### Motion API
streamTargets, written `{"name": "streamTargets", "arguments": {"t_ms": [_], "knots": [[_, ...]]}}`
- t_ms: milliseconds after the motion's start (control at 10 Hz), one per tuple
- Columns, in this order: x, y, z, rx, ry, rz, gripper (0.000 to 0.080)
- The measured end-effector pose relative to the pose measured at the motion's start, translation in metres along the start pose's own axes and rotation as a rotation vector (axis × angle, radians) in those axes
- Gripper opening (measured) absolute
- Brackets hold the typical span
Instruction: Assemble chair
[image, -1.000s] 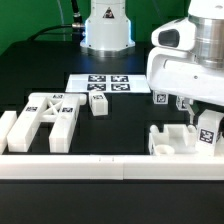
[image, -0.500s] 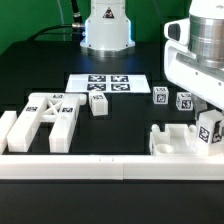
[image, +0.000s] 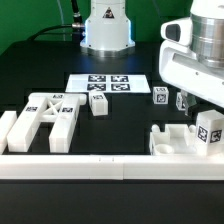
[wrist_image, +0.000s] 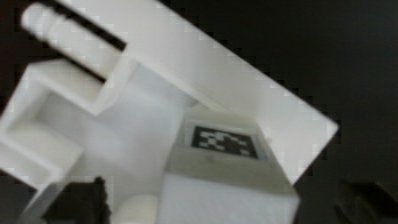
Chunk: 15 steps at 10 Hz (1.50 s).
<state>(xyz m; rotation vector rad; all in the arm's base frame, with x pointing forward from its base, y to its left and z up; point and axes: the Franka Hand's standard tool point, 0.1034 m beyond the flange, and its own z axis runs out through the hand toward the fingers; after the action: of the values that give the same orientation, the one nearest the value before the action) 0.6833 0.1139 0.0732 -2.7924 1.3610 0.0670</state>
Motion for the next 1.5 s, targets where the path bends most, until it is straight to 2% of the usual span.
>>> {"name": "streamTargets", "arguments": {"t_ms": [500,900,1300,1500], "knots": [[-0.0008,-0.0012,-0.0018,-0.003,-0.002,-0.49,0.0649],[-0.001,-0.0025,-0.0022,0.001,0.001,-0.743,0.0649],[0.002,-0.0013,-0.0024,-0.017,0.012,-1.032,0.0649],[0.0062,0.0019,-0.0004,-0.024,0.011,-1.083,0.064]]}}
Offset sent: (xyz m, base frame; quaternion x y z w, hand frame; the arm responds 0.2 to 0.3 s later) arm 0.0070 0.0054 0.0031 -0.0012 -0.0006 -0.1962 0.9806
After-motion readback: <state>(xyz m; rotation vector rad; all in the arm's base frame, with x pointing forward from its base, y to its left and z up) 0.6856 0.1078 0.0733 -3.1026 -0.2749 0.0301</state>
